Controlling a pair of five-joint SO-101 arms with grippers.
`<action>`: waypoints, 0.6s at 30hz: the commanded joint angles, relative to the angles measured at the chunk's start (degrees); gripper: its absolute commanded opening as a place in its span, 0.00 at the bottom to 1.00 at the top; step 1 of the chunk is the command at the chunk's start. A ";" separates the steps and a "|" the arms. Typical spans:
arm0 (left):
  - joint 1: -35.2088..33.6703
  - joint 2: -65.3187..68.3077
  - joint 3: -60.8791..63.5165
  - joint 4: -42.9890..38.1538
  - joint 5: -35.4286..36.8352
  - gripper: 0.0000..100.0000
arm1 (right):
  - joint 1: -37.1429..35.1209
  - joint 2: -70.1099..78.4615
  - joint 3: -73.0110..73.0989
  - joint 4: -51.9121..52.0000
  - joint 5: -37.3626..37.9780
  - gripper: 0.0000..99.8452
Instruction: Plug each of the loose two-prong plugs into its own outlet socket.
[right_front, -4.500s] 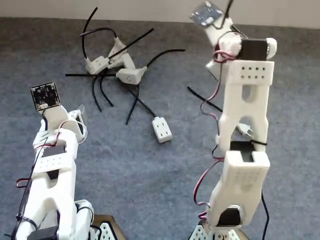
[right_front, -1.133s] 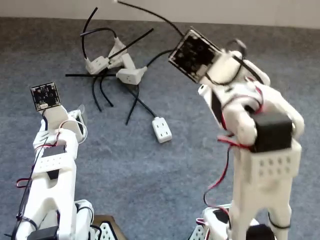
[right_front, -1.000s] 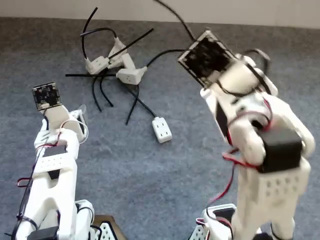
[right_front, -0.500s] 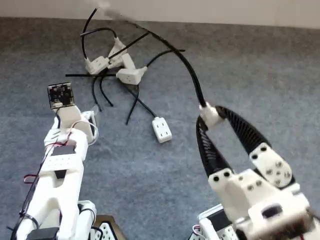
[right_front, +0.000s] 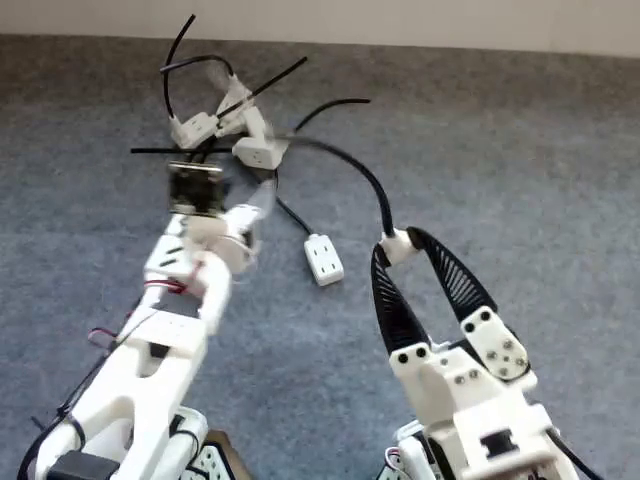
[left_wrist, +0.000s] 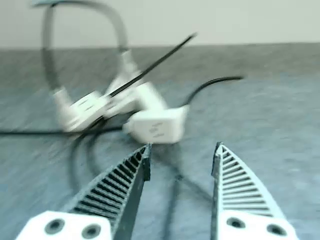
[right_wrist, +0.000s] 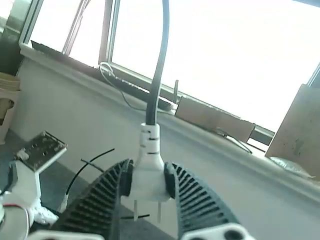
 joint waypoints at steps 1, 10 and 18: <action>11.38 -0.84 -1.89 -9.05 0.18 0.22 | -0.04 -0.40 0.04 -4.35 0.18 0.01; 24.48 -0.92 -4.97 -10.55 0.18 0.21 | 4.53 -0.40 0.04 -4.70 -0.09 0.01; 33.45 -0.92 -10.15 -10.20 -1.76 0.21 | 4.70 -0.40 0.22 -4.44 -0.26 0.01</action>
